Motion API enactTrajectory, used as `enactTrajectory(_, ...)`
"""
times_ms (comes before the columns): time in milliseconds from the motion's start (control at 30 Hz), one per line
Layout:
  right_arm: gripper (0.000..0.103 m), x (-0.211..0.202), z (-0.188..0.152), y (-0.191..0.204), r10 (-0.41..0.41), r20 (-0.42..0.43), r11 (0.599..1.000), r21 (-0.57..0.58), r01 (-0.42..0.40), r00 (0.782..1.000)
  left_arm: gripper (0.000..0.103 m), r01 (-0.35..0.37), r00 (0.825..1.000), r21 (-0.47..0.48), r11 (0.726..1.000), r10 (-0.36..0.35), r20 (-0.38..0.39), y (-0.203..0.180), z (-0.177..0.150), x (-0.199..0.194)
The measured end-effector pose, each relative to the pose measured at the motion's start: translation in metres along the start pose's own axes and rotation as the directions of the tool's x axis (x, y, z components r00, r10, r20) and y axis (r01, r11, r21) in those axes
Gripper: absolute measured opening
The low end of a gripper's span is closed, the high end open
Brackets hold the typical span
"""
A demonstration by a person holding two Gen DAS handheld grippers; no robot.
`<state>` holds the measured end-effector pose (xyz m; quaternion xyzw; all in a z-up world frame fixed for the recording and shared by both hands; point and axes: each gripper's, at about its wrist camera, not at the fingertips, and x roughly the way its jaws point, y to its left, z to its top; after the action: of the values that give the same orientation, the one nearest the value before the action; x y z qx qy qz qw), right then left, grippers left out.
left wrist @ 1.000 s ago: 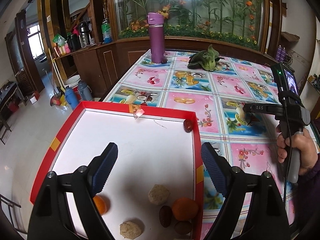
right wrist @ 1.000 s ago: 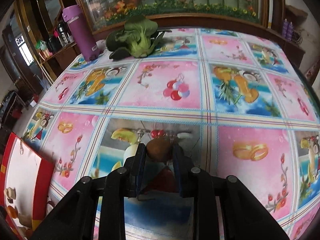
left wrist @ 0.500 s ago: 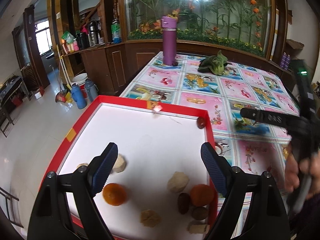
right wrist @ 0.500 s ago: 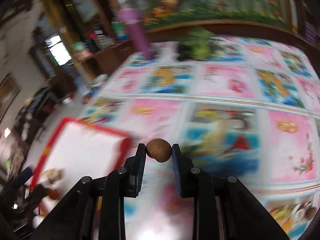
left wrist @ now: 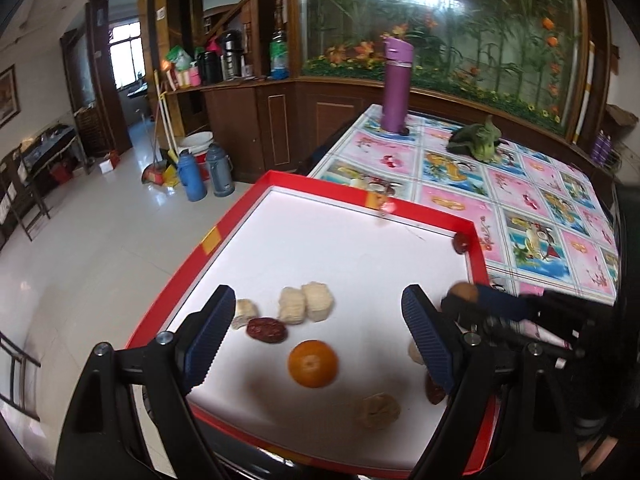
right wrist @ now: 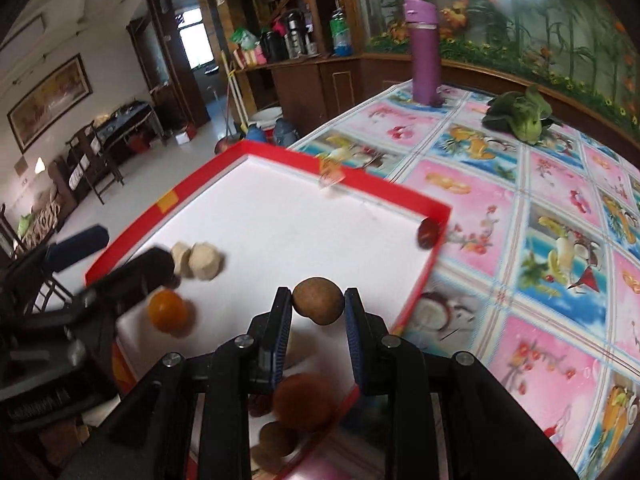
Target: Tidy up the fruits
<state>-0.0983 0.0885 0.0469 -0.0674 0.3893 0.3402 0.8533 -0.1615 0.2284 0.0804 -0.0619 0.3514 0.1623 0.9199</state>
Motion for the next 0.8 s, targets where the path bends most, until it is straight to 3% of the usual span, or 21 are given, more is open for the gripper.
enactTrajectory(167,0.026,-0.01,-0.007,0.01,-0.023,0.014,0.999,-0.045,0.024,1.0,0.086,-0.024,1.0,-0.022,0.999,0.024,0.001,0.007,0.0,-0.001)
enactTrajectory(300,0.034,-0.02,-0.007,0.013,-0.031,0.037,0.997,-0.065,0.034,0.999,0.086,-0.038,0.999,-0.033,0.999,0.038,0.0,0.009,0.0,-0.001)
enactTrajectory(633,0.049,-0.06,-0.005,0.019,-0.091,0.13,0.993,-0.057,0.099,0.987,0.099,-0.096,0.995,-0.07,0.993,0.098,0.033,0.01,0.003,-0.017)
enactTrajectory(800,0.053,-0.08,-0.004,0.021,-0.087,0.162,0.995,-0.028,0.093,0.983,0.103,-0.116,0.992,-0.076,0.99,0.119,0.043,0.01,0.005,-0.03)
